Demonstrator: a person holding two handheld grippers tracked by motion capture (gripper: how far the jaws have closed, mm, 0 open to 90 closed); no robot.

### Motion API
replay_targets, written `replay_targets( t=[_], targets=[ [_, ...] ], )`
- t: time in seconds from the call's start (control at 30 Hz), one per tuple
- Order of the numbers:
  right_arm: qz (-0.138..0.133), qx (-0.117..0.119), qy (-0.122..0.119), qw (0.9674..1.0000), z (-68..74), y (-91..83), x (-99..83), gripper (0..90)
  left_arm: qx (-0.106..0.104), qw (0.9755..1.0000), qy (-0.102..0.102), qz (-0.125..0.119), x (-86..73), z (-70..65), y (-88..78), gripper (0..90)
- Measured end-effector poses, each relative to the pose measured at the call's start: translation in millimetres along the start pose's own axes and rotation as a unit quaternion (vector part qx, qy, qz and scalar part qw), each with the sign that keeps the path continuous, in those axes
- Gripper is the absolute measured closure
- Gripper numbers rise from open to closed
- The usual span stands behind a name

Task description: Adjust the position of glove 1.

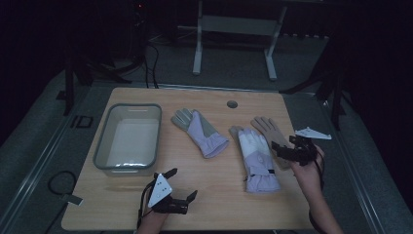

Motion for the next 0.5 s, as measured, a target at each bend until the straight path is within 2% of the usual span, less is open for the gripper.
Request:
replay_targets(
  t=[0.03, 0.07, 0.3, 0.37, 0.47, 0.5],
  targets=[
    [0.001, 0.004, -0.003, 1.0, 2.9, 2.3, 2.3, 18.6, 0.001, 1.0, -0.001, 0.0, -0.1, 0.4, -0.2, 0.3],
    [0.008, 0.019, -0.006, 0.9998, 12.9, 9.4, 8.4, 19.5, 0.001, 1.0, -0.002, -0.001, -0.1, 0.5, -0.2, 0.3],
    [0.029, 0.039, -0.022, 0.9986, 40.6, 33.7, 20.1, 20.5, -0.001, 1.0, -0.002, -0.002, -0.1, 0.6, -0.3, 0.3],
    [0.042, 0.05, -0.033, 0.9973, 49.0, 40.9, 21.1, 21.9, -0.001, 1.0, -0.002, -0.002, -0.1, 0.5, -0.3, 0.3],
    [0.054, 0.061, -0.044, 0.9957, 61.5, 51.4, 22.9, 25.2, -0.002, 1.0, 0.0, 0.0, -0.1, 0.2, -0.1, 0.3],
    [0.056, 0.062, -0.049, 0.9953, 65.6, 54.8, 23.6, 29.1, -0.002, 1.0, 0.0, 0.0, -0.1, 0.0, -0.1, 0.3]
  ],
)
Point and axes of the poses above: each handheld gripper's, and its own axes: y roughly forward along the jaws, x roughly out of its top, z roughly to its left, the point moved 7 cm from there along y, roughly forward along the jaws, and after that the axes turned 12 degrees about y, right-handed, at the moved point
